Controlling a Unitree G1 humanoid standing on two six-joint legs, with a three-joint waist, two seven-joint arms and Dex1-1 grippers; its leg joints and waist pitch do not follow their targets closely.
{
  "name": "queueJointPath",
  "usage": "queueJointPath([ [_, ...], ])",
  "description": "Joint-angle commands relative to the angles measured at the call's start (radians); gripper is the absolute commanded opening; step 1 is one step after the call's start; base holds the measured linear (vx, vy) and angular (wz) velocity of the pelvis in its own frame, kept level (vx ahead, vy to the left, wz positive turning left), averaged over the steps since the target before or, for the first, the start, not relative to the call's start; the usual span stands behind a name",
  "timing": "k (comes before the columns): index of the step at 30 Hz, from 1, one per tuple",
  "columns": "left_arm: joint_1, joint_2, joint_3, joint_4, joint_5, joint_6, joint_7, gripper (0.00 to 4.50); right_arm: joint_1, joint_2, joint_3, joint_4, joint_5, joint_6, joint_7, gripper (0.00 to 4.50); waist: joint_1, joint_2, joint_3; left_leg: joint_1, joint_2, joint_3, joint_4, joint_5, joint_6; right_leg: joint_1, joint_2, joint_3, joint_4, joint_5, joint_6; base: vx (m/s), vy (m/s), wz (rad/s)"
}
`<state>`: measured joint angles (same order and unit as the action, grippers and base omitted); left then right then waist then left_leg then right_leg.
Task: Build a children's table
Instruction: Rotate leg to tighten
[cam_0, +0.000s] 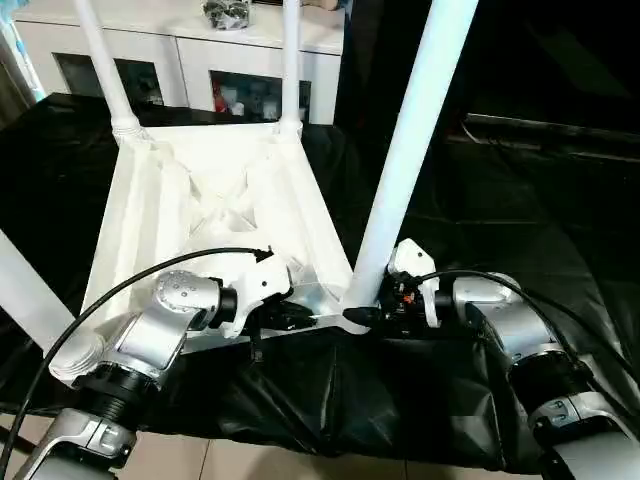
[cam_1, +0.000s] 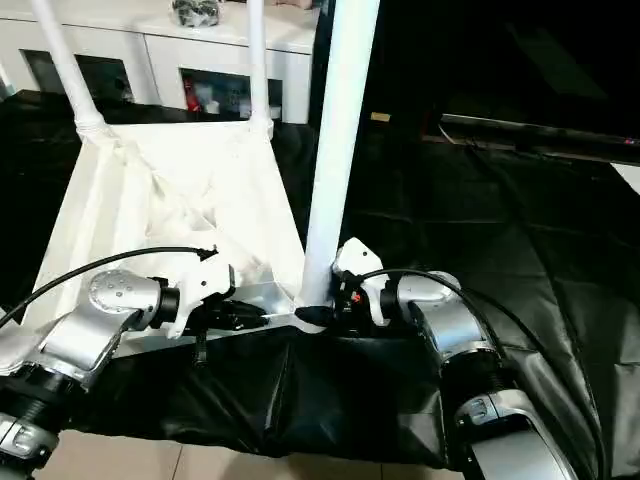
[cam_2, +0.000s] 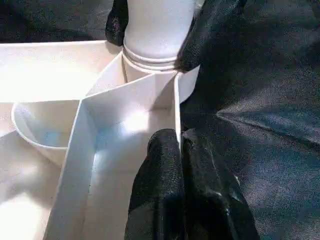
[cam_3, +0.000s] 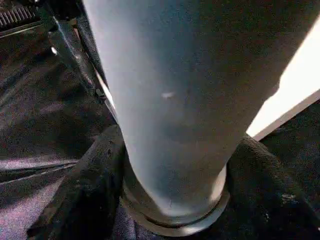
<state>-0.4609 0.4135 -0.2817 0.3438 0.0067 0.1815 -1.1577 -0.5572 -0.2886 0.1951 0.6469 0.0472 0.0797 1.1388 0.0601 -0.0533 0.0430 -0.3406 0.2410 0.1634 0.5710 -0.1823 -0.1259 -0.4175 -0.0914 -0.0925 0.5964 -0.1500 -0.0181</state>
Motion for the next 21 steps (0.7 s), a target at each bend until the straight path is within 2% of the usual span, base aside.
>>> queueJointPath([
  [1,0.001,-0.042,-0.021,-0.029,0.001,0.019,0.043,0.0,0.023,0.036,0.024,0.003,-0.009,0.018,-0.053,2.62,-0.003,0.015,-0.06,-0.005,-0.011,0.021,-0.061,-0.231,0.031,0.06,-0.03,0.042,-0.059,-0.237,-0.203,0.0,0.0,0.0],
  [4,-0.014,-0.088,-0.011,-0.012,0.028,0.051,0.14,0.0,0.03,0.103,-0.022,0.032,-0.023,0.033,-0.249,2.62,-0.008,0.009,-0.054,-0.004,-0.014,0.019,-0.064,-0.281,0.016,0.058,-0.031,0.039,-0.072,-0.351,-0.166,0.0,0.0,0.0],
  [5,-0.018,-0.102,-0.01,-0.007,0.036,0.058,0.166,0.0,0.031,0.12,-0.035,0.04,-0.024,0.04,-0.298,2.61,-0.012,0.01,-0.053,0.0,-0.018,0.015,-0.065,-0.311,0.0,0.056,-0.033,0.035,-0.082,-0.449,-0.127,0.0,0.0,0.0],
  [6,-0.025,-0.13,-0.009,-0.002,0.044,0.073,0.207,0.0,0.034,0.151,-0.054,0.049,-0.023,0.043,-0.369,2.61,-0.015,0.003,-0.054,-0.002,-0.018,0.015,-0.064,-0.313,0.001,0.056,-0.033,0.034,-0.084,-0.47,-0.115,0.0,0.0,0.0],
  [8,-0.031,-0.162,-0.01,0.002,0.051,0.088,0.25,0.0,0.035,0.185,-0.075,0.06,-0.018,0.051,-0.439,2.61,-0.02,0.007,-0.052,0.002,-0.02,0.014,-0.064,-0.323,-0.002,0.049,-0.033,0.033,-0.093,-0.509,-0.092,0.0,0.0,0.0],
  [9,-0.035,-0.185,-0.01,0.004,0.055,0.102,0.281,0.0,0.033,0.21,-0.09,0.069,-0.014,0.062,-0.489,2.61,-0.025,0.008,-0.052,-0.001,-0.021,0.012,-0.063,-0.328,-0.002,0.048,-0.032,0.031,-0.095,-0.522,-0.085,0.0,0.0,0.0],
  [10,-0.041,-0.219,-0.013,0.006,0.061,0.119,0.321,0.0,0.026,0.248,-0.11,0.084,-0.01,0.068,-0.567,2.61,-0.027,0.007,-0.053,-0.001,-0.021,0.012,-0.063,-0.33,-0.001,0.048,-0.032,0.03,-0.096,-0.525,-0.082,0.0,0.0,0.0],
  [11,-0.054,-0.272,-0.015,0.02,0.075,0.142,0.398,0.0,0.009,0.303,-0.137,0.112,0.0,0.076,-0.665,2.61,-0.029,0.015,-0.053,-0.001,-0.022,0.01,-0.064,-0.33,-0.003,0.047,-0.032,0.029,-0.096,-0.523,-0.076,0.0,0.0,0.0],
  [14,-0.062,-0.308,-0.032,0.029,0.093,0.149,0.429,0.0,-0.004,0.347,-0.137,0.118,-0.002,0.062,-0.703,2.61,-0.034,0.012,-0.055,0.002,-0.024,0.011,-0.061,-0.35,0.001,0.043,-0.029,0.026,-0.101,-0.518,-0.071,0.0,0.0,0.0],
  [16,-0.061,-0.318,-0.044,0.025,0.098,0.146,0.421,0.0,-0.002,0.358,-0.117,0.1,-0.014,0.042,-0.69,2.61,-0.031,0.022,-0.056,0.001,-0.024,0.011,-0.063,-0.362,0.012,0.042,-0.027,0.027,-0.1,-0.49,-0.076,0.0,0.0,0.0],
  [17,-0.059,-0.318,-0.048,0.021,0.1,0.144,0.414,0.0,0.004,0.361,-0.111,0.08,-0.007,0.039,-0.662,3.17,-0.033,0.017,-0.056,-0.003,-0.023,0.011,-0.064,-0.359,0.016,0.045,-0.027,0.028,-0.098,-0.473,-0.081,0.0,0.0,0.0],
  [18,-0.056,-0.31,-0.053,0.016,0.096,0.133,0.392,0.0,0.011,0.356,-0.111,0.055,0.007,0.037,-0.623,3.17,-0.032,0.021,-0.056,-0.002,-0.023,0.011,-0.064,-0.358,0.017,0.045,-0.026,0.028,-0.097,-0.464,-0.085,0.0,0.0,0.0],
  [20,-0.054,-0.293,-0.052,0.011,0.091,0.121,0.369,0.0,0.015,0.335,-0.115,0.04,0.014,0.035,-0.593,3.37,-0.032,0.017,-0.056,-0.005,-0.022,0.012,-0.065,-0.355,0.023,0.047,-0.026,0.029,-0.095,-0.449,-0.094,0.0,0.0,0.0],
  [21,-0.05,-0.282,-0.052,0.007,0.089,0.106,0.357,0.0,0.017,0.323,-0.119,0.032,0.019,0.04,-0.576,3.49,-0.032,0.019,-0.057,-0.006,-0.022,0.012,-0.065,-0.352,0.025,0.048,-0.027,0.03,-0.093,-0.444,-0.098,0.0,0.0,0.0],
])
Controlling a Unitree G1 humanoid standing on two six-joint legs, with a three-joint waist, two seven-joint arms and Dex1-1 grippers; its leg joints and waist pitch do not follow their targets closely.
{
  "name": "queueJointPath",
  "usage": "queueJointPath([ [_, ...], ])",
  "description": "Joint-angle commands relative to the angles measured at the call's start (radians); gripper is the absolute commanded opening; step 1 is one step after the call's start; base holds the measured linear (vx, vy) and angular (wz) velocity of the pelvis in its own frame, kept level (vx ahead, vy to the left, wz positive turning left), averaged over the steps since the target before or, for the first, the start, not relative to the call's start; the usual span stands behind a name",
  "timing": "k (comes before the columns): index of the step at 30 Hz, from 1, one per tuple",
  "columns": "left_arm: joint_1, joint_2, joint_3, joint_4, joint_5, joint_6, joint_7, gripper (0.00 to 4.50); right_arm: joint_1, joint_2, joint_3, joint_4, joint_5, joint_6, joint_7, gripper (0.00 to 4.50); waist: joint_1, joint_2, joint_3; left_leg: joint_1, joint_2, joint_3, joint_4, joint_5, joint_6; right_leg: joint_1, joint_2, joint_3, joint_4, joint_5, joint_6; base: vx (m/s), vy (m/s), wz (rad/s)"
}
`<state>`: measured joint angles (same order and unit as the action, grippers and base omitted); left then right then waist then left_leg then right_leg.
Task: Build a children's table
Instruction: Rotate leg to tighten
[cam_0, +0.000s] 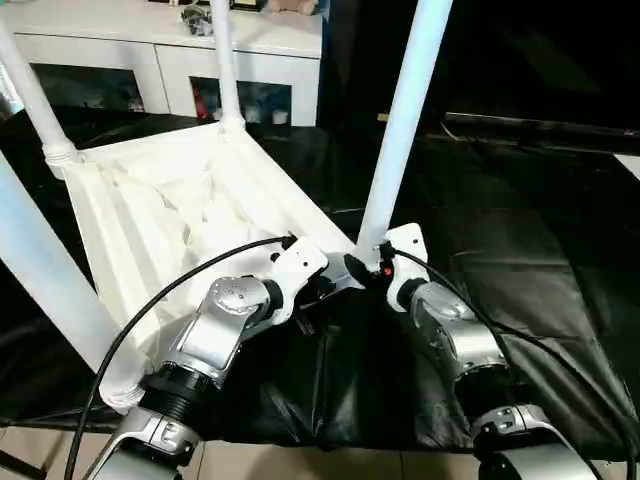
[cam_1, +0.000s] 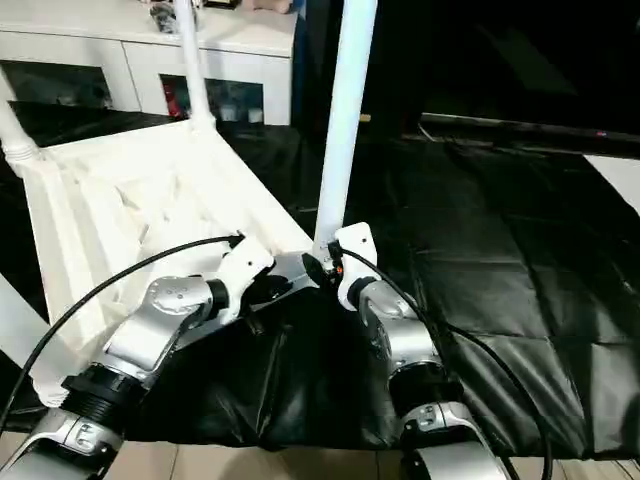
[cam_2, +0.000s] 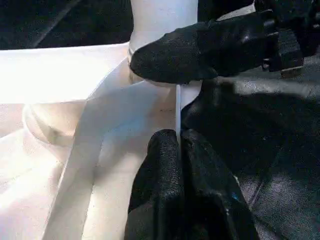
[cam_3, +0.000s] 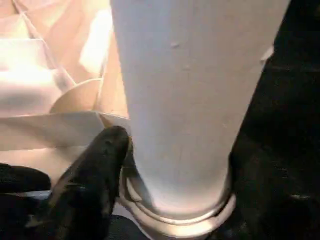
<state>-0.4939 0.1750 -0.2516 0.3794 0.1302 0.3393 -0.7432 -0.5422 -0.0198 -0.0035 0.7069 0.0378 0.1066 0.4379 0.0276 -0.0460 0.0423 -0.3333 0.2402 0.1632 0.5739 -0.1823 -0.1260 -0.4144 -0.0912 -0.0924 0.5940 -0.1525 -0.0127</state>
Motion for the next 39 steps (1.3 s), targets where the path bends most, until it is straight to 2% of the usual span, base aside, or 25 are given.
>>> queueJointPath([
  [1,-0.015,-0.036,-0.082,-0.032,-0.036,-0.062,-0.066,0.0,0.004,0.046,0.077,-0.034,0.031,0.017,0.135,3.49,0.001,0.011,-0.057,-0.015,-0.023,0.012,-0.067,-0.343,0.029,0.047,-0.028,0.03,-0.091,-0.436,-0.106,0.0,0.0,0.0],
  [2,-0.007,-0.022,-0.078,-0.051,-0.051,-0.048,-0.094,0.0,0.007,0.017,0.08,-0.043,0.034,0.022,0.171,3.7,0.002,0.01,-0.058,-0.015,-0.021,0.013,-0.067,-0.327,0.034,0.049,-0.028,0.032,-0.087,-0.417,-0.113,0.0,0.0,0.0],
  [4,0.0,-0.007,-0.077,-0.061,-0.059,-0.06,-0.121,0.0,0.012,-0.011,0.089,-0.057,0.036,0.025,0.21,3.75,0.003,0.008,-0.059,-0.017,-0.019,0.016,-0.066,-0.303,0.039,0.049,-0.027,0.035,-0.083,-0.376,-0.128,0.0,0.0,0.0],
  [5,0.012,0.019,-0.078,-0.076,-0.073,-0.085,-0.166,0.0,0.022,-0.057,0.108,-0.081,0.036,0.03,0.279,3.82,0.008,0.006,-0.063,-0.019,-0.018,0.017,-0.064,-0.258,0.048,0.055,-0.029,0.037,-0.074,-0.316,-0.152,0.0,0.0,0.0],
  [6,0.017,0.033,-0.078,-0.084,-0.08,-0.096,-0.19,0.0,0.027,-0.081,0.119,-0.094,0.035,0.032,0.317,3.95,0.008,0.006,-0.064,-0.021,-0.017,0.018,-0.063,-0.244,0.056,0.057,-0.028,0.038,-0.071,-0.289,-0.16,0.0,0.0,0.0],
  [8,0.03,0.057,-0.077,-0.1,-0.098,-0.119,-0.241,0.0,0.035,-0.122,0.138,-0.113,0.028,0.029,0.38,4.14,0.011,0.008,-0.065,-0.017,-0.014,0.023,-0.06,-0.207,0.069,0.055,-0.027,0.041,-0.06,-0.199,-0.204,0.0,0.0,0.0],
  [9,0.034,0.065,-0.078,-0.105,-0.102,-0.12,-0.256,0.0,0.036,-0.134,0.143,-0.116,0.026,0.027,0.4,4.18,0.011,0.008,-0.065,-0.017,-0.014,0.023,-0.06,-0.207,0.069,0.055,-0.027,0.041,-0.06,-0.199,-0.204,0.0,0.0,0.0],
  [11,0.042,0.091,-0.08,-0.117,-0.113,-0.124,-0.298,0.0,0.035,-0.171,0.157,-0.12,0.026,0.022,0.468,4.18,0.016,0.006,-0.063,-0.019,-0.013,0.023,-0.06,-0.182,0.08,0.059,-0.029,0.041,-0.053,-0.17,-0.227,0.0,0.0,0.0],
  [16,0.046,0.147,-0.08,-0.121,-0.137,-0.133,-0.398,0.0,0.021,-0.249,0.188,-0.12,0.025,0.007,0.647,4.18,0.023,0.007,-0.058,-0.013,-0.011,0.024,-0.062,-0.233,0.068,0.054,-0.03,0.042,-0.064,-0.257,-0.207,0.0,0.0,0.0],
  [17,0.045,0.156,-0.08,-0.118,-0.14,-0.139,-0.413,0.0,0.018,-0.261,0.196,-0.121,0.028,0.008,0.673,3.92,0.025,0.007,-0.057,-0.014,-0.012,0.024,-0.063,-0.236,0.062,0.054,-0.031,0.042,-0.065,-0.272,-0.201,0.0,0.0,0.0],
  [19,0.041,0.172,-0.081,-0.112,-0.149,-0.144,-0.442,0.0,0.011,-0.279,0.208,-0.124,0.033,0.008,0.714,3.85,0.027,0.007,-0.057,-0.014,-0.012,0.023,-0.063,-0.24,0.058,0.056,-0.032,0.042,-0.065,-0.287,-0.194,0.0,0.0,0.0],
  [20,0.039,0.175,-0.081,-0.11,-0.152,-0.145,-0.451,0.0,0.009,-0.284,0.211,-0.125,0.036,0.009,0.724,3.85,0.029,0.006,-0.058,-0.013,-0.011,0.023,-0.063,-0.238,0.056,0.054,-0.032,0.042,-0.065,-0.286,-0.192,0.0,0.0,0.0],
  [21,0.034,0.185,-0.083,-0.108,-0.157,-0.146,-0.472,0.0,0.003,-0.29,0.216,-0.126,0.043,0.007,0.746,3.56,0.029,0.002,-0.058,-0.013,-0.011,0.023,-0.063,-0.234,0.055,0.054,-0.032,0.043,-0.065,-0.283,-0.192,0.0,0.0,0.0],
  [23,0.028,0.197,-0.085,-0.108,-0.164,-0.144,-0.498,0.0,-0.001,-0.297,0.224,-0.128,0.049,0.004,0.777,3.46,0.031,0.005,-0.059,-0.015,-0.011,0.022,-0.063,-0.22,0.055,0.056,-0.032,0.043,-0.06,-0.263,-0.199,0.0,0.0,0.0],
  [28,0.029,0.223,-0.093,-0.113,-0.173,-0.13,-0.554,0.0,0.016,-0.311,0.253,-0.161,0.051,0.023,0.853,3.04,0.034,0.002,-0.062,-0.015,-0.01,0.024,-0.06,-0.184,0.063,0.059,-0.031,0.043,-0.051,-0.201,-0.221,0.0,0.0,0.0],
  [34,0.029,0.227,-0.087,-0.107,-0.179,-0.13,-0.556,0.0,0.033,-0.311,0.269,-0.173,0.05,0.026,0.873,2.71,0.038,0.003,-0.06,-0.015,-0.01,0.024,-0.061,-0.2,0.053,0.058,-0.032,0.043,-0.055,-0.233,-0.211,0.0,0.0,0.0],
  [35,0.026,0.216,-0.083,-0.099,-0.174,-0.132,-0.531,0.0,0.037,-0.305,0.271,-0.165,0.049,0.021,0.869,2.65,0.039,0.001,-0.06,-0.015,-0.01,0.023,-0.061,-0.205,0.051,0.058,-0.033,0.043,-0.056,-0.246,-0.206,0.0,0.0,0.0],
  [39,0.023,0.19,-0.068,-0.089,-0.156,-0.125,-0.461,0.0,0.046,-0.274,0.255,-0.149,0.051,0.016,0.816,2.59,0.042,0.003,-0.059,-0.013,-0.01,0.023,-0.062,-0.21,0.046,0.057,-0.032,0.043,-0.058,-0.255,-0.201,0.0,0.0,0.0],
])
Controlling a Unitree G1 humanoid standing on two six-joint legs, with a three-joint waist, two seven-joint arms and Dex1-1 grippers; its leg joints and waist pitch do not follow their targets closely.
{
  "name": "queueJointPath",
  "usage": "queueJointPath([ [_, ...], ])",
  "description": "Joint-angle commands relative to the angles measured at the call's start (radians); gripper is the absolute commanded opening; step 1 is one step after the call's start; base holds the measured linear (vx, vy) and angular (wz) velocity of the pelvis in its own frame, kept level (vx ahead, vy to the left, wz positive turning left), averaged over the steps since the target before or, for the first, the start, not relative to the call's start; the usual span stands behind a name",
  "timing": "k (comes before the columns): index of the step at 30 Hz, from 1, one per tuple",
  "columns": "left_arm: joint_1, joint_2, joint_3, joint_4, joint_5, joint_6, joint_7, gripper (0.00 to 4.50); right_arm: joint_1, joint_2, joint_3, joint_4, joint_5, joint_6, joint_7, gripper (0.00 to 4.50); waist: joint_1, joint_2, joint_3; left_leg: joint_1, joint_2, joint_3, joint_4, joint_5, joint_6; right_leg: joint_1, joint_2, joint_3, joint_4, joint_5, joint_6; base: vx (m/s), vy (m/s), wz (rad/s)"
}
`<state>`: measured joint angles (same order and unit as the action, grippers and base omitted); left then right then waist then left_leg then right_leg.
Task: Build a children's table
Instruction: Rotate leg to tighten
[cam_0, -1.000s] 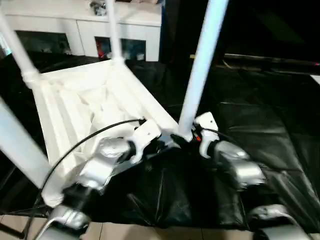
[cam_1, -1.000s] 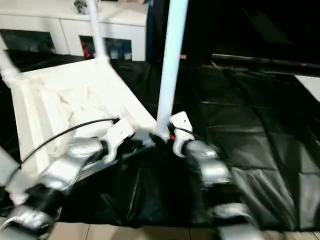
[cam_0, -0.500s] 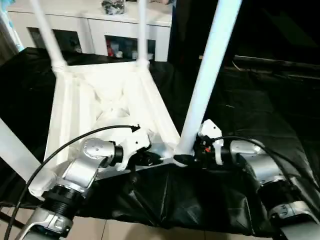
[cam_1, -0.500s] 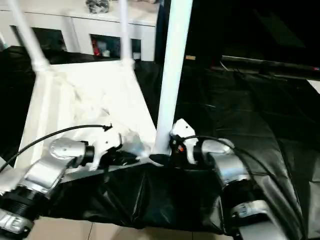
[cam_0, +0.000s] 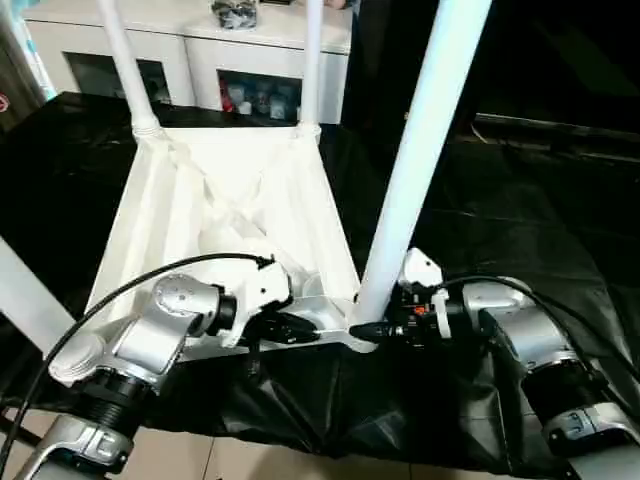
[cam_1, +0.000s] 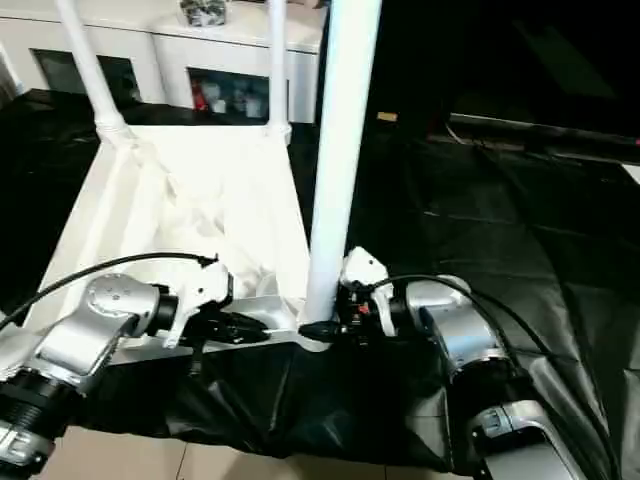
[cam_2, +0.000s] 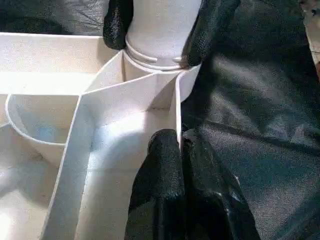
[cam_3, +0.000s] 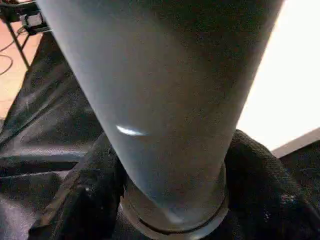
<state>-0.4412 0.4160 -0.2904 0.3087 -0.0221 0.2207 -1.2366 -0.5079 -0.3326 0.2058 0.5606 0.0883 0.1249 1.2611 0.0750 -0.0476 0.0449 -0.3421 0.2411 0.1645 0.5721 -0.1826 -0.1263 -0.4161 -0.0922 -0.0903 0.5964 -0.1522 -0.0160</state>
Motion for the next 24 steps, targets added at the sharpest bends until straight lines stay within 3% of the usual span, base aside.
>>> queueJointPath([
  [1,-0.03,-0.055,-0.024,-0.016,-0.001,-0.002,0.047,0.0,0.014,0.048,0.042,-0.002,0.001,0.0,-0.023,2.59,-0.003,0.011,-0.06,-0.002,-0.011,0.021,-0.061,-0.223,0.042,0.057,-0.032,0.041,-0.062,-0.272,-0.193,0.0,0.0,0.0],
  [7,-0.054,-0.143,0.008,0.018,0.046,0.017,0.249,0.0,-0.005,0.17,-0.041,0.079,-0.031,-0.003,-0.356,2.56,-0.018,0.008,-0.054,-0.001,-0.019,0.016,-0.065,-0.302,0.007,0.052,-0.032,0.034,-0.085,-0.454,-0.123,0.0,0.0,0.0],
  [8,-0.063,-0.177,0.014,0.024,0.059,0.032,0.313,0.0,-0.01,0.212,-0.072,0.095,-0.024,0.014,-0.449,2.56,-0.025,0.007,-0.054,0.0,-0.02,0.013,-0.064,-0.314,0.002,0.051,-0.033,0.031,-0.091,-0.5,-0.098,0.0,0.0,0.0],
  [10,-0.063,-0.177,0.014,0.025,0.059,0.032,0.314,0.0,-0.01,0.213,-0.072,0.095,-0.024,0.014,-0.45,2.56,-0.027,0.007,-0.056,-0.003,-0.022,0.01,-0.065,-0.313,0.004,0.054,-0.033,0.027,-0.095,-0.521,-0.079,0.0,0.0,0.0],
  [13,-0.075,-0.252,0.013,0.02,0.087,0.077,0.438,0.0,-0.025,0.308,-0.123,0.128,-0.02,0.031,-0.652,2.56,-0.033,0.003,-0.055,-0.001,-0.021,0.013,-0.063,-0.311,0.011,0.046,-0.031,0.029,-0.096,-0.506,-0.084,0.0,0.0,0.0],
  [18,-0.062,-0.306,0.003,0.004,0.111,0.089,0.493,0.0,-0.02,0.389,-0.13,0.125,-0.023,0.006,-0.73,2.56,-0.04,0.002,-0.06,-0.008,-0.021,0.013,-0.063,-0.285,0.019,0.049,-0.031,0.031,-0.088,-0.447,-0.094,0.0,0.0,0.0],
  [19,-0.058,-0.305,0.001,0.0,0.11,0.085,0.487,0.0,-0.013,0.393,-0.122,0.114,-0.022,-0.003,-0.715,2.91,-0.039,0.01,-0.06,-0.006,-0.02,0.013,-0.064,-0.28,0.019,0.049,-0.031,0.032,-0.086,-0.43,-0.099,0.0,0.0,0.0],
  [22,-0.051,-0.293,-0.011,-0.005,0.103,0.069,0.456,0.0,0.003,0.388,-0.112,0.084,-0.017,-0.006,-0.675,3.26,-0.037,0.009,-0.063,-0.007,-0.018,0.017,-0.063,-0.243,0.032,0.052,-0.027,0.037,-0.074,-0.305,-0.144,0.0,0.0,0.0],
  [24,-0.043,-0.267,-0.02,-0.013,0.089,0.039,0.404,0.0,0.003,0.363,-0.115,0.069,-0.009,0.001,-0.643,3.36,-0.037,0.011,-0.062,-0.009,-0.019,0.018,-0.064,-0.237,0.036,0.055,-0.027,0.038,-0.071,-0.284,-0.158,0.0,0.0,0.0],
])
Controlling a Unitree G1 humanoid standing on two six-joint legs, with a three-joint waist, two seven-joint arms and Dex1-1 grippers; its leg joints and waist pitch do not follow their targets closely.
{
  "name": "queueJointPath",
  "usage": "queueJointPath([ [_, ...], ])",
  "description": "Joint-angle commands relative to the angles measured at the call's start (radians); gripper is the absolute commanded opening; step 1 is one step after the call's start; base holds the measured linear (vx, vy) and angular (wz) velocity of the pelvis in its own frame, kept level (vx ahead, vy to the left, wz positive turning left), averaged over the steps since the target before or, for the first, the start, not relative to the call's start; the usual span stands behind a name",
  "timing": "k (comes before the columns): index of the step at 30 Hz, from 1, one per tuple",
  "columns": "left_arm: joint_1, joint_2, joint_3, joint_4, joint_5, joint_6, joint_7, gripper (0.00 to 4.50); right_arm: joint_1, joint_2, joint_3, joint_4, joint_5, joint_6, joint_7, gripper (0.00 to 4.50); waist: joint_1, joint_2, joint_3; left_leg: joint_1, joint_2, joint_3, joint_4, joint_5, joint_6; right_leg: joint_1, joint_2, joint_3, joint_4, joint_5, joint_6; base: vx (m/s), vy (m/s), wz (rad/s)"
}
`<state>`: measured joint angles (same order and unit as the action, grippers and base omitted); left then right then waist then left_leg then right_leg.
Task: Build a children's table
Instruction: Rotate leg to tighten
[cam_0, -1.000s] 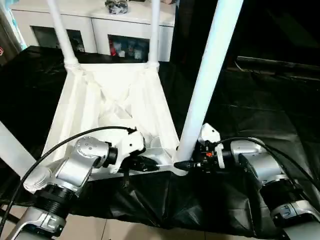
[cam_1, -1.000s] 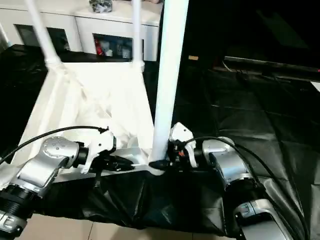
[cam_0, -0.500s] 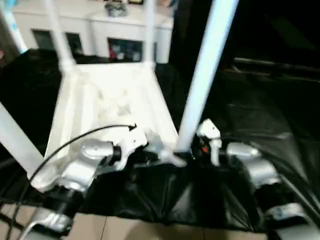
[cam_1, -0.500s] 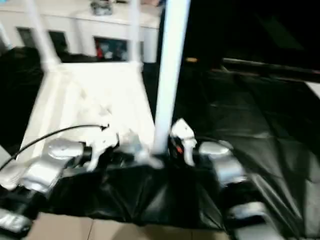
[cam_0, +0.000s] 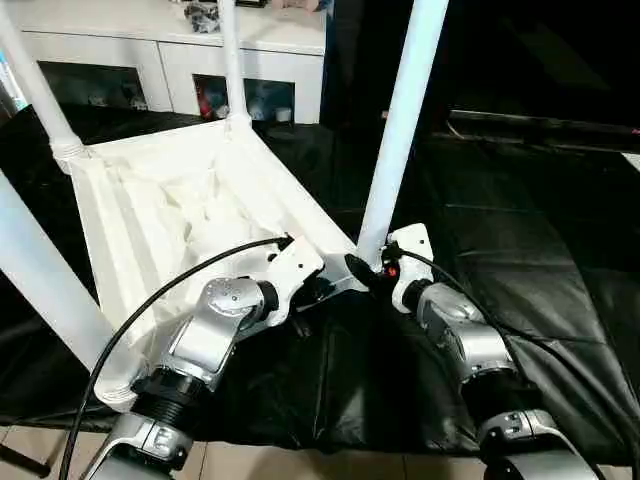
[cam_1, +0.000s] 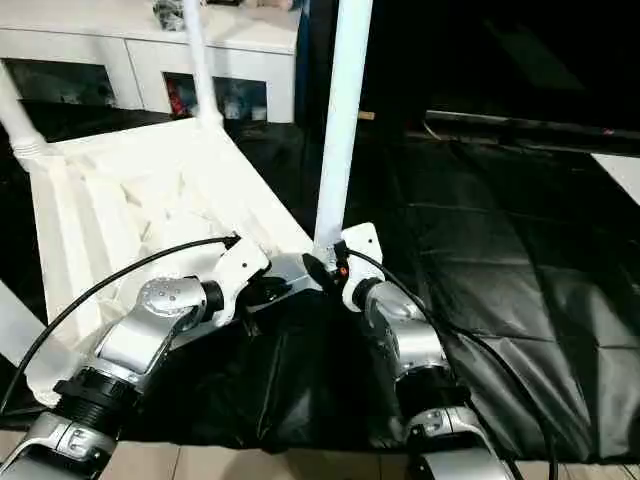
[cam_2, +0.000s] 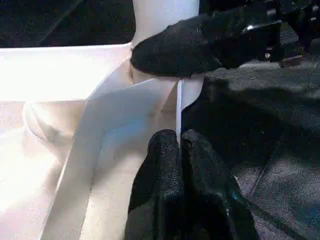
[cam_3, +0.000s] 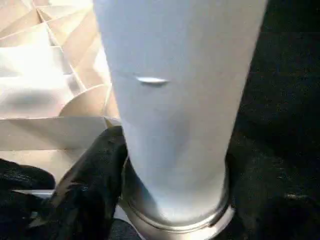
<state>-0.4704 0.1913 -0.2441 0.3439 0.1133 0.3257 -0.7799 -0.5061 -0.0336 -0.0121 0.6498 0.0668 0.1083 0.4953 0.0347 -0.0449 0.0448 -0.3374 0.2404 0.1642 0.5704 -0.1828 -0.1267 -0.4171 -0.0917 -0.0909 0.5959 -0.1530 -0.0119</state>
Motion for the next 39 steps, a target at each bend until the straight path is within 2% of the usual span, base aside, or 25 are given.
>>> queueJointPath([
  [1,-0.011,-0.034,-0.068,-0.052,-0.05,-0.072,-0.066,0.0,-0.001,0.055,0.104,-0.022,0.012,0.017,0.129,3.5,0.004,0.008,-0.062,-0.014,-0.019,0.019,-0.062,-0.242,0.039,0.056,-0.028,0.038,-0.073,-0.291,-0.162,0.0,0.0,0.0],
  [2,-0.004,-0.016,-0.068,-0.066,-0.063,-0.08,-0.097,0.0,-0.01,0.031,0.105,-0.017,0.005,0.01,0.138,3.5,0.002,0.007,-0.062,-0.017,-0.018,0.017,-0.063,-0.244,0.039,0.059,-0.029,0.037,-0.071,-0.299,-0.16,0.0,0.0,0.0],
  [3,0.002,0.002,-0.063,-0.079,-0.075,-0.077,-0.125,0.0,-0.02,0.006,0.104,-0.011,0.007,0.007,0.166,3.6,0.003,0.013,-0.061,-0.014,-0.018,0.017,-0.063,-0.251,0.038,0.058,-0.03,0.037,-0.072,-0.305,-0.162,0.0,0.0,0.0],
  [5,0.009,0.033,-0.061,-0.086,-0.086,-0.088,-0.169,0.0,-0.029,-0.037,0.113,-0.012,0.01,0.006,0.235,3.6,0.003,0.013,-0.061,-0.012,-0.017,0.018,-0.061,-0.263,0.043,0.057,-0.03,0.037,-0.074,-0.309,-0.17,0.0,0.0,0.0],
  [8,0.015,0.081,-0.063,-0.089,-0.095,-0.105,-0.241,0.0,-0.025,-0.114,0.146,-0.032,0.007,0.002,0.38,3.6,0.007,0.017,-0.062,-0.009,-0.013,0.021,-0.059,-0.239,0.05,0.056,-0.029,0.041,-0.066,-0.24,-0.205,0.0,0.0,0.0],
  [10,0.015,0.091,-0.062,-0.087,-0.097,-0.107,-0.258,0.0,-0.023,-0.135,0.156,-0.037,0.006,0.001,0.42,3.6,0.008,0.02,-0.063,-0.01,-0.014,0.02,-0.058,-0.227,0.055,0.06,-0.027,0.04,-0.061,-0.217,-0.211,0.0,0.0,0.0],
  [11,0.016,0.115,-0.062,-0.085,-0.104,-0.117,-0.296,0.0,-0.02,-0.176,0.174,-0.046,0.002,-0.001,0.495,3.6,0.01,0.018,-0.063,-0.01,-0.013,0.022,-0.058,-0.216,0.059,0.06,-0.027,0.041,-0.059,-0.191,-0.223,0.0,0.0,0.0],
  [14,0.016,0.141,-0.062,-0.082,-0.118,-0.125,-0.343,0.0,-0.017,-0.217,0.195,-0.056,0.004,0.006,0.578,3.6,0.015,0.015,-0.063,-0.012,-0.014,0.022,-0.057,-0.21,0.065,0.063,-0.028,0.041,-0.058,-0.193,-0.225,0.0,0.0,0.0],
  [15,0.013,0.156,-0.063,-0.076,-0.123,-0.13,-0.367,0.0,-0.016,-0.241,0.211,-0.061,0.003,0.006,0.628,3.6,0.014,0.011,-0.062,-0.011,-0.014,0.023,-0.056,-0.211,0.065,0.063,-0.028,0.041,-0.059,-0.2,-0.223,0.0,0.0,0.0],
  [17,0.011,0.174,-0.067,-0.067,-0.134,-0.141,-0.414,0.0,-0.016,-0.265,0.228,-0.072,0.005,0.002,0.685,3.6,0.019,0.015,-0.061,-0.008,-0.013,0.023,-0.056,-0.226,0.065,0.06,-0.029,0.041,-0.063,-0.239,-0.216,0.0,0.0,0.0],
  [20,0.008,0.183,-0.072,-0.058,-0.135,-0.144,-0.433,0.0,-0.017,-0.273,0.235,-0.071,0.01,-0.002,0.71,3.6,0.022,0.018,-0.061,-0.008,-0.012,0.022,-0.058,-0.231,0.053,0.06,-0.029,0.041,-0.062,-0.243,-0.215,0.0,0.0,0.0],
  [24,0.003,0.184,-0.075,-0.051,-0.139,-0.139,-0.443,0.0,-0.009,-0.285,0.261,-0.087,0.012,-0.001,0.767,3.33,0.025,0.016,-0.061,-0.006,-0.011,0.022,-0.058,-0.235,0.05,0.059,-0.029,0.041,-0.062,-0.242,-0.218,0.0,0.0,0.0],
  [28,0.004,0.194,-0.083,-0.055,-0.144,-0.133,-0.46,0.0,-0.013,-0.285,0.273,-0.085,0.01,-0.004,0.789,3.04,0.028,0.013,-0.063,-0.01,-0.012,0.021,-0.057,-0.212,0.053,0.063,-0.03,0.042,-0.056,-0.214,-0.223,0.0,0.0,0.0],
  [30,0.007,0.199,-0.084,-0.057,-0.146,-0.133,-0.47,0.0,-0.014,-0.282,0.275,-0.078,0.008,-0.006,0.799,2.76,0.028,0.013,-0.063,-0.01,-0.012,0.022,-0.057,-0.216,0.052,0.063,-0.03,0.041,-0.057,-0.225,-0.221,0.0,0.0,0.0],
  [33,0.011,0.203,-0.082,-0.059,-0.148,-0.133,-0.476,0.0,-0.013,-0.28,0.28,-0.078,0.009,-0.004,0.807,2.67,0.027,0.013,-0.064,-0.01,-0.012,0.021,-0.056,-0.209,0.051,0.063,-0.029,0.041,-0.056,-0.22,-0.22,0.0,0.0,0.0],
  [34,0.012,0.204,-0.081,-0.06,-0.148,-0.132,-0.478,0.0,-0.011,-0.279,0.281,-0.081,0.01,-0.002,0.807,2.67,0.026,0.009,-0.063,-0.01,-0.012,0.022,-0.056,-0.209,0.052,0.063,-0.029,0.041,-0.057,-0.222,-0.22,0.0,0.0,0.0],
  [39,0.014,0.2,-0.076,-0.059,-0.148,-0.127,-0.467,0.0,0.007,-0.28,0.287,-0.096,0.012,0.004,0.812,2.58,0.028,0.01,-0.064,-0.01,-0.012,0.022,-0.056,-0.2,0.053,0.063,-0.029,0.041,-0.056,-0.219,-0.218,0.0,0.0,0.0],
])
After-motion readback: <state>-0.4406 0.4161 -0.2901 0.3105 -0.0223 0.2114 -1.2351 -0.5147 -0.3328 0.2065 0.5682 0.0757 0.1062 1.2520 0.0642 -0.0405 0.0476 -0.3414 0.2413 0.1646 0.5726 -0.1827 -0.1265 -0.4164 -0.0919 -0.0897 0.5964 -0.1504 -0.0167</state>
